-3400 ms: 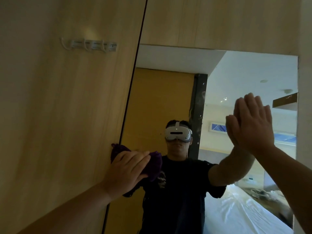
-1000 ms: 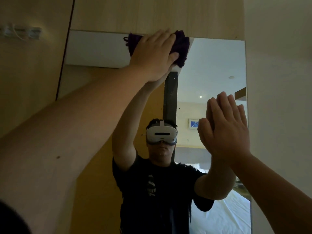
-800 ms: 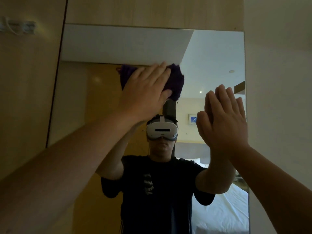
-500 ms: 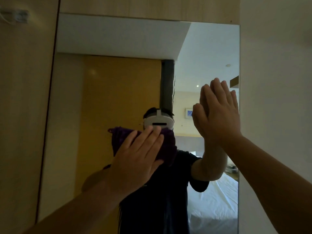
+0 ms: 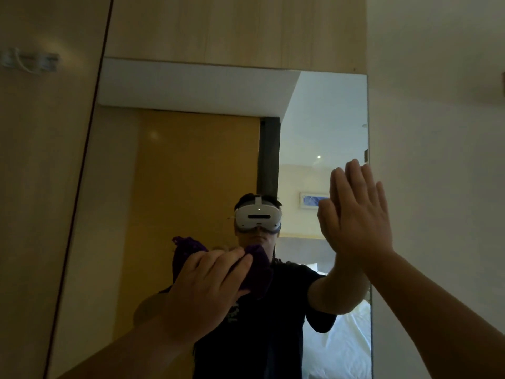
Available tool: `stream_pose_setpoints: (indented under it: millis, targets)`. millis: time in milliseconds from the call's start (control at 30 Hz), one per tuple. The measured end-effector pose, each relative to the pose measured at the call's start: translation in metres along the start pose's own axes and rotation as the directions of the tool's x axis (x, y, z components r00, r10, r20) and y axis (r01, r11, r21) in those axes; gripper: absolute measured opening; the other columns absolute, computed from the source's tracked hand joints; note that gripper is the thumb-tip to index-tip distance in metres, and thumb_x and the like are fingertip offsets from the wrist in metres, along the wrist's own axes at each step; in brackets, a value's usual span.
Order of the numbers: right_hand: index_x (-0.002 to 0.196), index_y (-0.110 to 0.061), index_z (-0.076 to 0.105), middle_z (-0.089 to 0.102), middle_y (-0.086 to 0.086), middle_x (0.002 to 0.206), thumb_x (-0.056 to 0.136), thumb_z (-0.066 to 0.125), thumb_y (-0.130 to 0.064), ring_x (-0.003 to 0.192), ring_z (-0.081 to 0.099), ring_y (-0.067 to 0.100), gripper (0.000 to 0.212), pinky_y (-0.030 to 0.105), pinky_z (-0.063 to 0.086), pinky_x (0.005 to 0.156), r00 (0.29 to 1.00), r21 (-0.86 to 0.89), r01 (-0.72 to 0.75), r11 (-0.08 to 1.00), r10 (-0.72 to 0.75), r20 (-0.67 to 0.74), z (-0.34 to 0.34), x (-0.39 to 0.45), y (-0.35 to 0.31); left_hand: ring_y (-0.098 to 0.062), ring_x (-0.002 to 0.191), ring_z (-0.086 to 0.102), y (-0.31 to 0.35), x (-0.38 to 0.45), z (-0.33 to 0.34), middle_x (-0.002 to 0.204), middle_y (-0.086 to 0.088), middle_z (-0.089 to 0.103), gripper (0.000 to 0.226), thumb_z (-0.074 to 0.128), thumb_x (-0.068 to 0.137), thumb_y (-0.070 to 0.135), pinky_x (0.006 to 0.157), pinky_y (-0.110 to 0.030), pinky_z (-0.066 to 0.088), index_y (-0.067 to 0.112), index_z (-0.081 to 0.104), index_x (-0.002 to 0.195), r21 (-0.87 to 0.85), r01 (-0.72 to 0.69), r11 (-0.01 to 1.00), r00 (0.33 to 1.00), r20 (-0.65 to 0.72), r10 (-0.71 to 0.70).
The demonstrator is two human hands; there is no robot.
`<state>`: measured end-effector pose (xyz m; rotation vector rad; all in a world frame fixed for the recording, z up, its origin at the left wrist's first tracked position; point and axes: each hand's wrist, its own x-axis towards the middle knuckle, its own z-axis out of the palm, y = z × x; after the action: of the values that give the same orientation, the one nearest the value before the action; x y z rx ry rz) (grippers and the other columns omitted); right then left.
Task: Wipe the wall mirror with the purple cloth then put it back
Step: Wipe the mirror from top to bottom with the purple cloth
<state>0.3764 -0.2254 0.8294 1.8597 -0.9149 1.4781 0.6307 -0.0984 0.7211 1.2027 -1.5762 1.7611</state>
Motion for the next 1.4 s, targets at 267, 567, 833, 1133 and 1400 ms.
stream_pose_setpoints:
  millis: [267,567,833,1133,1400]
  targets:
    - [0.153,-0.020,0.023,0.010,0.008,0.165,0.099,0.015,-0.054,0.153,-0.002,0.027,0.064,0.054,0.015,0.121,1.000,-0.005,0.009,1.000,-0.009,-0.020,0.003,0.001,0.003,-0.030,0.103,0.057,-0.038,0.160,-0.015,0.118,-0.014,0.061,0.042,0.050,0.094,0.032,0.092,-0.034,0.037,0.005,0.057,0.126,-0.215,0.169,0.962,0.956,-0.202,-0.213]
    - [0.154,-0.020,0.026,0.012,0.007,0.166,0.099,0.012,-0.056,0.153,0.000,0.027,0.067,0.052,0.013,0.122,0.999,0.005,0.025,1.000,-0.025,-0.047,0.004,0.001,0.004,-0.026,0.139,0.033,-0.076,0.337,-0.008,0.153,-0.006,0.037,0.055,0.034,0.104,0.044,0.111,-0.042,0.028,0.012,0.035,0.147,-0.037,0.201,0.979,0.979,0.031,-0.200]
    - [0.153,-0.016,0.029,0.018,0.008,0.164,0.102,0.023,-0.036,0.153,0.005,0.025,0.055,0.055,0.017,0.121,0.996,0.085,0.025,0.996,-0.017,-0.085,0.005,0.000,0.005,-0.023,0.144,0.030,-0.043,0.246,0.008,0.156,-0.007,0.034,0.055,0.034,0.104,0.045,0.117,-0.042,0.020,0.012,0.037,0.148,-0.051,0.148,0.988,0.989,0.023,-0.147]
    - [0.145,-0.010,0.045,0.034,0.009,0.158,0.101,0.019,-0.035,0.151,0.017,0.024,0.057,0.054,0.018,0.121,0.988,0.348,0.032,0.937,0.024,-0.153,0.000,-0.003,0.007,-0.028,0.141,0.036,0.033,0.073,0.008,0.153,-0.011,0.038,0.060,0.035,0.100,0.047,0.115,-0.045,0.025,0.009,0.041,0.145,0.020,0.034,0.999,0.995,0.089,-0.036]
    - [0.144,-0.009,0.045,0.038,0.011,0.155,0.102,0.023,-0.032,0.148,0.028,0.024,0.052,0.053,0.027,0.118,0.980,0.434,0.048,0.900,0.042,-0.196,-0.006,0.000,0.018,-0.027,0.136,0.044,0.055,0.041,0.014,0.149,-0.009,0.046,0.052,0.035,0.105,0.045,0.112,-0.043,0.031,0.010,0.046,0.142,0.054,0.054,0.997,0.997,0.043,-0.057]
